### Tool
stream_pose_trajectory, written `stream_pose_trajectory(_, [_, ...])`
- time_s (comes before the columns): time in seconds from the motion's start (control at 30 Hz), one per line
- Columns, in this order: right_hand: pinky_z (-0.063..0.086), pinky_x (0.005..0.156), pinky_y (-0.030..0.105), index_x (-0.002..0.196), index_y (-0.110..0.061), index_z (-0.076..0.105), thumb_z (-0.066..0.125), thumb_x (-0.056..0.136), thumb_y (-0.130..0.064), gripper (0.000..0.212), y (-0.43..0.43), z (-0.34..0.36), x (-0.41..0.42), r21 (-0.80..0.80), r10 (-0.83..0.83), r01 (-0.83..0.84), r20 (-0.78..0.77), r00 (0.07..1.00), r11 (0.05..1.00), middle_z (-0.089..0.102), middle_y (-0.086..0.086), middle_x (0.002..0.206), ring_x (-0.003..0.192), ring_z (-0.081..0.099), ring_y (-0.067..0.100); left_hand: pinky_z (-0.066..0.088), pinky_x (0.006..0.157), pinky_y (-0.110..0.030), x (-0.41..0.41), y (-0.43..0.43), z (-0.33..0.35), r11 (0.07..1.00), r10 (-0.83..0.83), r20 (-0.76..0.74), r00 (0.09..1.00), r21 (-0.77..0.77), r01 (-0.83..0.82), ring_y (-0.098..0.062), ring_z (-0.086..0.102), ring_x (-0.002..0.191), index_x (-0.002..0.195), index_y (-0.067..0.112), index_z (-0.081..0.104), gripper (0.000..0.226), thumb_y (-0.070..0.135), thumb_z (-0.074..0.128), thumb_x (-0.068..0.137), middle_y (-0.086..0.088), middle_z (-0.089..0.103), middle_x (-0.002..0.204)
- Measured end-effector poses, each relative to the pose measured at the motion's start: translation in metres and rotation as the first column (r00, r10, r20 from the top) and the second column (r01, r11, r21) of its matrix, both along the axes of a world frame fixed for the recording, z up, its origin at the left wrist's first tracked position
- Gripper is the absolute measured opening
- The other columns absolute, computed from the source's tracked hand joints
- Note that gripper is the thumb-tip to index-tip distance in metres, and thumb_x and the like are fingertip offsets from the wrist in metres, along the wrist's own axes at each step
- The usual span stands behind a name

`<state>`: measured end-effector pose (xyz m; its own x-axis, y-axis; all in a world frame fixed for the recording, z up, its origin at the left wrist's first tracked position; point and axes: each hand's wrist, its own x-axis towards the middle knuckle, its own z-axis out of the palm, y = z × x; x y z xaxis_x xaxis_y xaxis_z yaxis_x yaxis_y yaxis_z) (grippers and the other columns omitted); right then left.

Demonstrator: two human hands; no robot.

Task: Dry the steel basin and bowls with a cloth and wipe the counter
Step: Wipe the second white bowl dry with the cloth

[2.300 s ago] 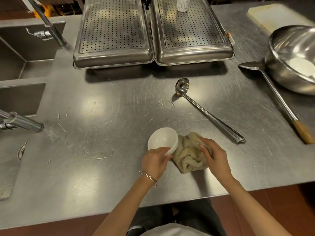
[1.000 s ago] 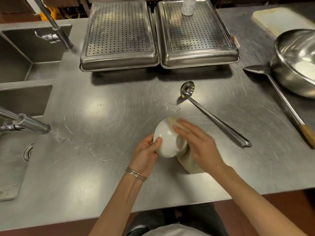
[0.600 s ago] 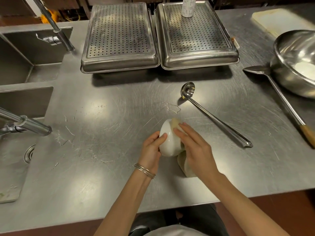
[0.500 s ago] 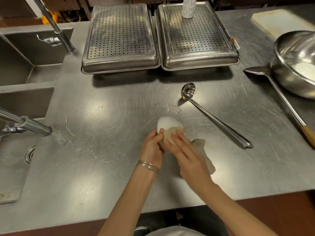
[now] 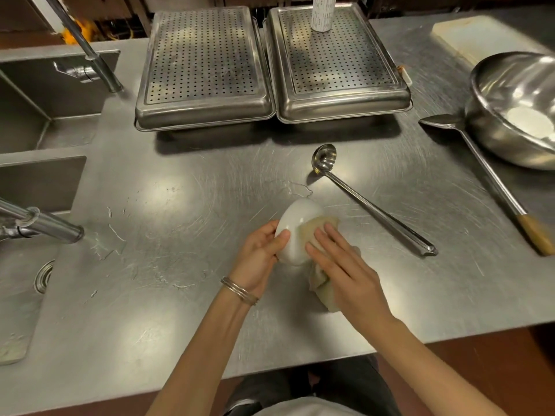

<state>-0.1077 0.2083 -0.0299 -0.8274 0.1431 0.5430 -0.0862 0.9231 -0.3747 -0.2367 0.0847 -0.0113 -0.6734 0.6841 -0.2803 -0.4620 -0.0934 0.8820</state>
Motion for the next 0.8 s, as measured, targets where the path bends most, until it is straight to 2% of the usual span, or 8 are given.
stream_pose_trajectory(0.07, [0.032,0.110,0.025,0.121,-0.004,0.059,0.059,0.080,0.012,0.044,0.007,-0.008,0.010,-0.020,0.035,-0.034,0.052,0.998,0.999,0.052,0.013,0.133,0.131,0.042,0.025,0.049,0.074,-0.023,0.002,-0.005,-0.007,0.998,-0.005,-0.098,0.995,-0.065,-0.002,-0.010,0.061,0.085,0.102,0.007,0.060,0.029,0.020,0.057,0.076,-0.004,0.067,0.093])
stream_pose_trajectory(0.23, [0.032,0.108,0.022,0.122,-0.007,0.060,0.042,0.087,0.004,0.041,0.029,-0.001,0.005,-0.232,-0.127,0.147,0.101,0.987,0.962,0.053,0.008,0.132,0.127,0.045,0.017,0.046,0.071,-0.016,0.007,-0.022,-0.025,0.981,-0.157,-0.213,0.964,-0.143,0.128,-0.004,0.058,0.082,0.097,0.009,0.061,0.023,0.022,0.058,0.078,0.003,0.065,0.088])
stream_pose_trajectory(0.33, [0.033,0.106,0.019,0.127,-0.020,0.054,0.050,0.090,-0.006,0.040,0.037,0.005,-0.007,-0.491,0.082,0.035,0.214,0.973,0.871,0.051,-0.003,0.135,0.126,0.045,0.008,0.046,0.075,-0.018,0.011,-0.026,-0.026,0.964,-0.261,-0.182,0.948,-0.091,0.249,-0.010,0.058,0.088,0.098,0.007,0.062,0.032,0.031,0.062,0.077,0.003,0.065,0.091])
stream_pose_trajectory(0.43, [0.031,0.107,0.019,0.128,-0.021,0.053,0.056,0.089,-0.017,0.040,0.050,0.009,-0.010,-0.709,0.303,-0.033,0.259,0.917,0.705,0.049,-0.006,0.137,0.129,0.042,0.006,0.045,0.077,-0.021,0.006,-0.027,-0.026,0.953,-0.302,-0.179,0.937,-0.082,0.291,-0.013,0.056,0.088,0.097,0.010,0.064,0.033,0.035,0.062,0.075,-0.002,0.062,0.092])
stream_pose_trajectory(0.53, [0.037,0.102,0.021,0.122,-0.020,0.058,0.067,0.079,-0.027,0.044,0.057,0.008,-0.010,-0.827,0.424,0.016,0.304,0.853,0.562,0.054,-0.006,0.131,0.124,0.047,0.008,0.045,0.075,-0.019,0.001,-0.029,-0.026,0.936,-0.352,-0.176,0.919,-0.049,0.349,-0.011,0.055,0.086,0.095,0.018,0.067,0.027,0.036,0.066,0.075,0.003,0.061,0.089])
stream_pose_trajectory(0.6, [0.045,0.093,0.024,0.112,-0.020,0.061,0.070,0.072,-0.034,0.043,0.058,0.005,-0.010,-0.860,0.439,0.066,0.322,0.839,0.506,0.061,-0.006,0.116,0.110,0.056,0.010,0.045,0.076,-0.019,0.000,-0.030,-0.029,0.924,-0.381,-0.169,0.909,-0.044,0.380,-0.011,0.055,0.086,0.095,0.020,0.068,0.028,0.040,0.067,0.075,0.004,0.061,0.089])
stream_pose_trajectory(0.73, [0.048,0.083,0.026,0.098,-0.021,0.061,0.074,0.072,-0.028,0.029,0.054,-0.003,-0.010,-0.840,0.433,0.093,0.367,0.824,0.535,0.063,-0.003,0.098,0.092,0.059,0.011,0.044,0.078,-0.018,-0.008,-0.030,-0.027,0.898,-0.436,-0.139,0.889,-0.129,0.420,-0.007,0.056,0.089,0.102,0.015,0.062,0.036,0.036,0.062,0.073,0.007,0.063,0.092])
stream_pose_trajectory(0.8, [0.046,0.080,0.029,0.096,-0.017,0.062,0.075,0.070,-0.030,0.031,0.050,-0.002,-0.012,-0.811,0.431,0.082,0.391,0.814,0.580,0.063,0.001,0.096,0.089,0.059,0.016,0.044,0.075,-0.016,-0.014,-0.024,-0.016,0.830,-0.546,-0.203,0.813,-0.259,0.493,-0.002,0.057,0.087,0.100,0.022,0.062,0.035,0.041,0.060,0.071,0.015,0.063,0.089])
